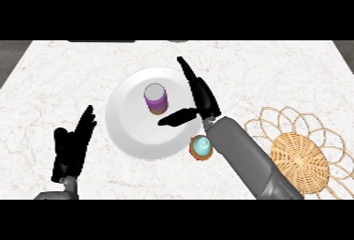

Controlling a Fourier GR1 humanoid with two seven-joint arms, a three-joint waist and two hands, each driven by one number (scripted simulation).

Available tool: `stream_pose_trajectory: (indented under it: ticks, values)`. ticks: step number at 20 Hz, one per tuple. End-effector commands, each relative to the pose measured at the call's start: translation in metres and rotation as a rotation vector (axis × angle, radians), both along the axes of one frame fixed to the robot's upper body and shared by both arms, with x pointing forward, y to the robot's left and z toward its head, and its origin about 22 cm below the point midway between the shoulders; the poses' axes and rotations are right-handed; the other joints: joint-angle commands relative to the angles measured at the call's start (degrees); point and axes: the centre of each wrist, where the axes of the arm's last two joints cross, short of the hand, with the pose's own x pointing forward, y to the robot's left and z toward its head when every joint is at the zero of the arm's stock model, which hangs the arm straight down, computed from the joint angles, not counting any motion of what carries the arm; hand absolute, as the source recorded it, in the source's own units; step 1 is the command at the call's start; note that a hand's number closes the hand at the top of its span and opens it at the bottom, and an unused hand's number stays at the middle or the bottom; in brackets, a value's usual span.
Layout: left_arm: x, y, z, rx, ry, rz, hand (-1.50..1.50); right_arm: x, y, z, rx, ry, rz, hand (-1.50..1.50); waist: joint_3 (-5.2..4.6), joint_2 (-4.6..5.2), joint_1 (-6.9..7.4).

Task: Pick the can from the placemat and place it in the plate

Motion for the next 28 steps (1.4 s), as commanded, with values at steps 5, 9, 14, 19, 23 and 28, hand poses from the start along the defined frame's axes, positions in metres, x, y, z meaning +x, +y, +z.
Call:
stream_pose_trajectory:
  ticks: [5, 9, 14, 19, 23, 28]
  values:
    - [0.009, -0.001, 0.004, 0.008, 0.022, 0.007, 0.00, 0.002, -0.008, -0.014, -0.064, -0.006, -0.040, -1.50, 0.00, 0.01, -0.08]
    - [0.000, -0.007, -0.016, 0.013, 0.006, 0.003, 0.00, -0.007, -0.025, -0.038, -0.069, 0.014, -0.065, -1.50, -0.01, -0.01, -0.26]
    - [0.000, 0.008, -0.006, 0.011, -0.002, -0.002, 0.00, 0.014, -0.061, -0.032, -0.104, 0.033, -0.095, -1.50, 0.00, 0.04, -0.06]
    - [-0.005, -0.003, -0.004, 0.004, -0.002, 0.014, 0.00, 0.019, -0.085, -0.023, -0.085, -0.012, -0.146, -1.50, 0.00, -0.02, -0.19]
    - [0.006, -0.009, 0.006, -0.008, 0.009, 0.000, 0.00, 0.008, -0.072, -0.032, -0.066, -0.018, -0.160, -1.50, 0.00, -0.05, -0.33]
    - [0.012, -0.005, 0.001, 0.016, 0.010, 0.009, 0.00, 0.008, -0.104, -0.044, -0.065, -0.020, -0.238, -1.50, 0.01, -0.02, -0.30]
